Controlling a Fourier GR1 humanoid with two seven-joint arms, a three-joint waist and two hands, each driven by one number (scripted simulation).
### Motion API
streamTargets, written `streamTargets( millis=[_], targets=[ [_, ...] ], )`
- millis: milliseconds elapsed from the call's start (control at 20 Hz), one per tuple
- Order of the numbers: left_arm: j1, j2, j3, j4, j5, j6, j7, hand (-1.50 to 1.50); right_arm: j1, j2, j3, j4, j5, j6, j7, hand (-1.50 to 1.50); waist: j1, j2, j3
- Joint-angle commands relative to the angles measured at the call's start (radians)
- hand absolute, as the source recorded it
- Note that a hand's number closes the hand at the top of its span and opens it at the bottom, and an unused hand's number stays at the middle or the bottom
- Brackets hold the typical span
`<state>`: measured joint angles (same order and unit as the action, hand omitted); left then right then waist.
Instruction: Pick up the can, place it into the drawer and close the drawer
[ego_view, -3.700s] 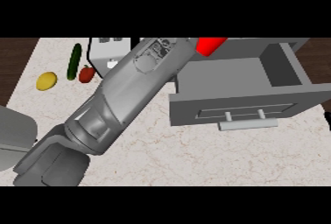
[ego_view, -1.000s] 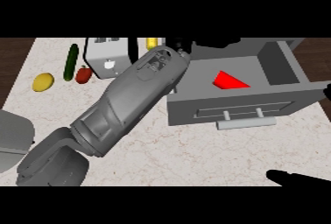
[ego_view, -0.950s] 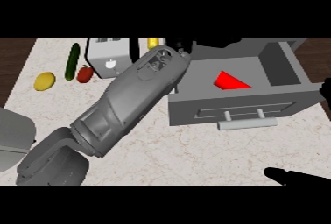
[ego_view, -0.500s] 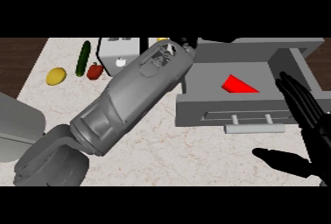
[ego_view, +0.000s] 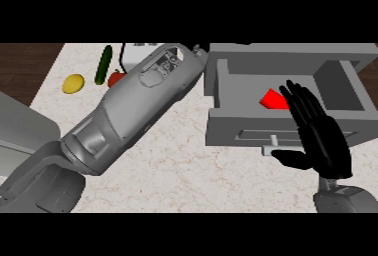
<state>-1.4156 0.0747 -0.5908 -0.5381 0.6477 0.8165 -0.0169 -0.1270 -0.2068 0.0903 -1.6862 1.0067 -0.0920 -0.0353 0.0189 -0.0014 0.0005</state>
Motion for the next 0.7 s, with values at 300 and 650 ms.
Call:
streamTargets(
  millis=[300,650],
  targets=[
    [0.065,0.159,-0.016,-0.224,-0.056,-0.016,0.167,-1.50,-0.214,0.063,-0.068,0.446,0.089,-0.209,-0.038,-1.50,0.029,0.000,0.000],
    [0.184,0.259,-0.035,-0.401,-0.084,-0.008,0.227,-1.50,-0.287,0.085,-0.080,0.635,0.182,-0.333,-0.037,-1.50,0.043,-0.001,0.000]
  ],
)
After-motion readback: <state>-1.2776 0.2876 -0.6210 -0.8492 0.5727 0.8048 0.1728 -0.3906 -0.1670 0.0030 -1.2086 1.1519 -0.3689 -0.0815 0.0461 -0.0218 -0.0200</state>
